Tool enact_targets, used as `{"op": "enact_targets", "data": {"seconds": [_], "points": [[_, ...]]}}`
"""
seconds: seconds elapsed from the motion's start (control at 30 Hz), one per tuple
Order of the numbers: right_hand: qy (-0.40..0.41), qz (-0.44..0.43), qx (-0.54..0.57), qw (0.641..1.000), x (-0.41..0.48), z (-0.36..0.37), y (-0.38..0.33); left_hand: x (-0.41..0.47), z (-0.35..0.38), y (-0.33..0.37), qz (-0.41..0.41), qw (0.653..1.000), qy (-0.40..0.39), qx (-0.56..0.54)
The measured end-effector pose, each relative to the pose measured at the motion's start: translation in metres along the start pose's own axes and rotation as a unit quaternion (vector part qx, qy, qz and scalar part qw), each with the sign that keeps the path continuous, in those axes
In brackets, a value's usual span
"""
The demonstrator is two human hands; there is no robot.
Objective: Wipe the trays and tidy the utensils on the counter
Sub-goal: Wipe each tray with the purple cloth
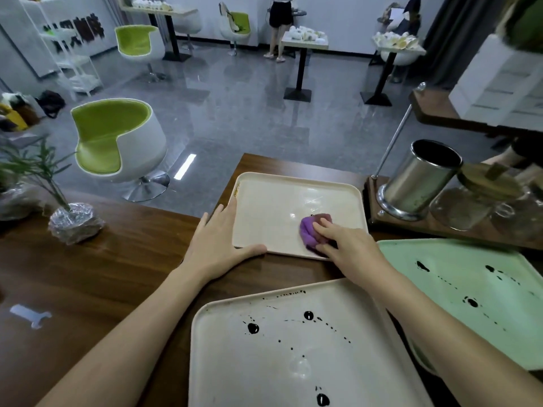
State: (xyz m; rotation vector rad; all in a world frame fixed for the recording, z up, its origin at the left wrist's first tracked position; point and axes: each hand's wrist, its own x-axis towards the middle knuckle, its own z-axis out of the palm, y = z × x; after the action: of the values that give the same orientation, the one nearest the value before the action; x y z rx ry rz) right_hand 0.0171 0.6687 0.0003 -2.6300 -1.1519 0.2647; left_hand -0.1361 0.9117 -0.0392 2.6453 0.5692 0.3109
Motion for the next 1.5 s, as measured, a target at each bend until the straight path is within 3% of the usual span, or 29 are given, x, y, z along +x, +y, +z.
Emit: {"op": "enact_targets", "data": {"seconds": [0.1, 0.37, 0.5, 0.67, 0.87, 1.07, 1.33, 1.4, 1.5], "points": [[0.028, 0.006, -0.051, 0.998, -0.009, 0.001, -0.004, 0.003, 0.004, -0.004, 0.004, 1.000, 0.015, -0.012], [0.025, -0.070, -0.006, 0.997, 0.023, 0.036, -0.086, 0.007, 0.010, -0.009, -0.013, 0.999, -0.023, 0.031], [0.032, -0.032, -0.028, 0.999, 0.008, 0.025, -0.054, 0.005, 0.006, -0.014, -0.009, 0.996, -0.032, 0.081], [0.078, 0.090, -0.093, 0.988, -0.004, 0.011, 0.000, 0.006, 0.006, -0.015, -0.021, 0.994, -0.045, 0.093], [0.122, 0.092, -0.084, 0.985, -0.004, 0.023, -0.003, 0.015, 0.005, -0.009, -0.035, 0.999, -0.013, 0.013], [0.130, 0.137, -0.063, 0.980, 0.032, 0.025, -0.006, 0.018, 0.009, -0.005, -0.040, 0.999, -0.031, 0.004], [0.113, -0.031, -0.013, 0.993, 0.055, 0.050, -0.072, 0.022, 0.011, -0.009, -0.043, 0.999, -0.010, -0.013], [0.102, -0.029, -0.005, 0.994, 0.047, 0.042, -0.050, 0.023, 0.011, -0.012, -0.040, 0.999, -0.010, -0.015], [0.122, 0.052, -0.019, 0.991, 0.050, 0.029, -0.001, 0.023, 0.012, -0.013, -0.033, 0.999, -0.009, -0.017]]}}
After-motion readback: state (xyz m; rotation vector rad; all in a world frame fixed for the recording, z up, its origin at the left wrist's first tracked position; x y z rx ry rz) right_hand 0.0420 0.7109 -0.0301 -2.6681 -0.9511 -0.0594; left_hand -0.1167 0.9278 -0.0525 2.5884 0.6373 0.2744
